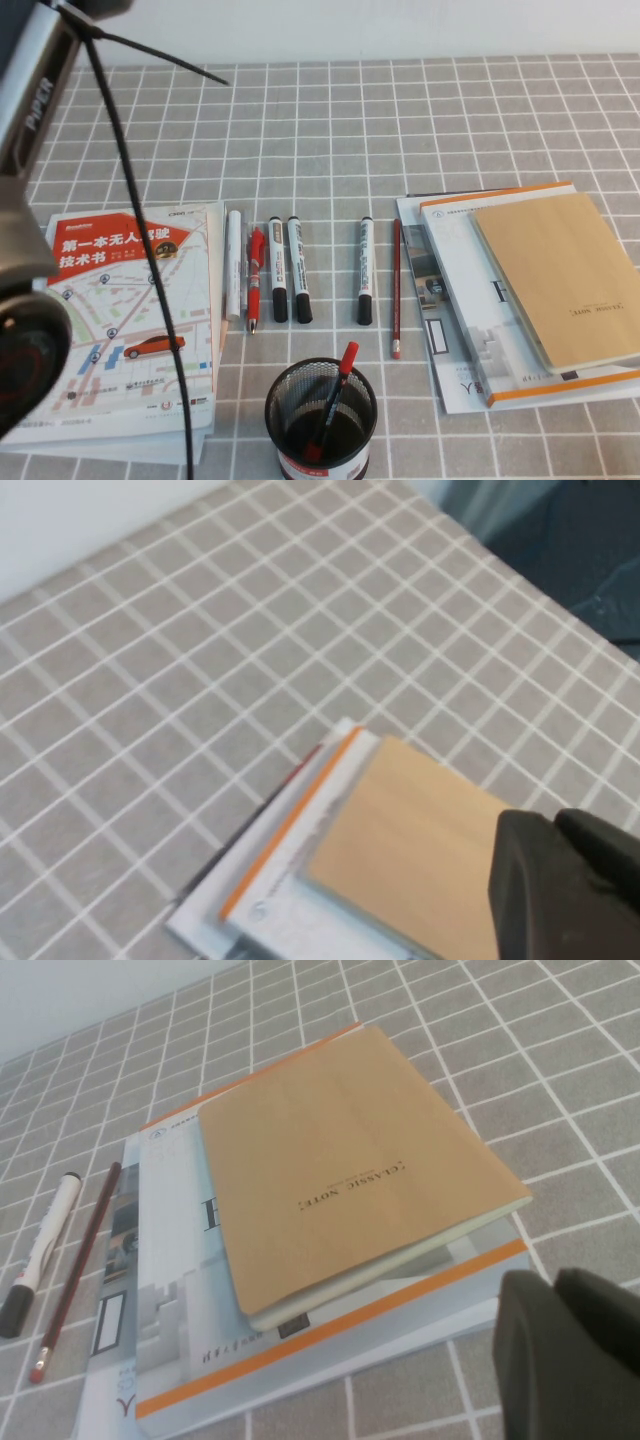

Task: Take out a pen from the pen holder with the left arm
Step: 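Take a marker out of the pen holder and lay it on the table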

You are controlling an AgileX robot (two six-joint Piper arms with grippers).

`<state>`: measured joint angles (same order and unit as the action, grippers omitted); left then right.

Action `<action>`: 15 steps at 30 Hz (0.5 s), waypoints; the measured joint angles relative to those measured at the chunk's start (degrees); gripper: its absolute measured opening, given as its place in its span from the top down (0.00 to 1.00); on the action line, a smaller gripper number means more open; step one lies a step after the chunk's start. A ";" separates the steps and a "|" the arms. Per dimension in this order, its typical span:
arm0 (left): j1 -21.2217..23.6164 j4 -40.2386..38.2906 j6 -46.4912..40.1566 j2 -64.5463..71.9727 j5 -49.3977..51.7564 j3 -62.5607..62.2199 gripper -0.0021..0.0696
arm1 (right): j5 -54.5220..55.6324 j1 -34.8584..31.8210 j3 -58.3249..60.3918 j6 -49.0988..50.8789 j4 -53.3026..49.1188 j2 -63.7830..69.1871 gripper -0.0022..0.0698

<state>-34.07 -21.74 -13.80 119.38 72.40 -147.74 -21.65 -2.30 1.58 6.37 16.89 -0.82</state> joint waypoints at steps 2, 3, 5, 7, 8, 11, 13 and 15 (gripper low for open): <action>-2.58 1.41 0.27 -0.41 0.12 0.00 0.97 | 0.00 0.00 0.00 0.00 0.00 0.00 0.99; -3.94 2.20 0.54 -0.68 0.12 0.00 0.97 | 0.00 0.00 0.00 0.00 0.00 0.00 0.99; -6.44 3.45 0.80 -0.91 0.32 0.00 0.97 | 0.00 0.00 0.00 0.00 0.00 0.00 0.99; -8.71 5.18 1.02 -1.28 0.34 0.43 0.97 | 0.00 0.00 0.00 0.00 0.00 0.00 0.99; -9.75 6.23 1.14 -1.57 0.34 1.17 0.97 | 0.00 0.00 0.00 0.00 0.00 0.00 0.99; -12.11 9.50 2.02 -3.52 0.46 4.52 0.97 | 0.00 0.00 0.00 0.00 0.00 0.00 0.99; -12.88 11.14 4.21 -5.05 0.46 7.10 0.97 | 0.00 0.00 0.00 0.00 0.00 0.00 0.99; -13.13 12.65 8.77 -6.83 0.59 9.70 0.97 | 0.00 0.00 0.00 0.00 0.00 0.00 0.99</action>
<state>-47.20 -9.10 -5.03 112.55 73.00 -138.04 -21.65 -2.30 1.58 6.37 16.89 -0.82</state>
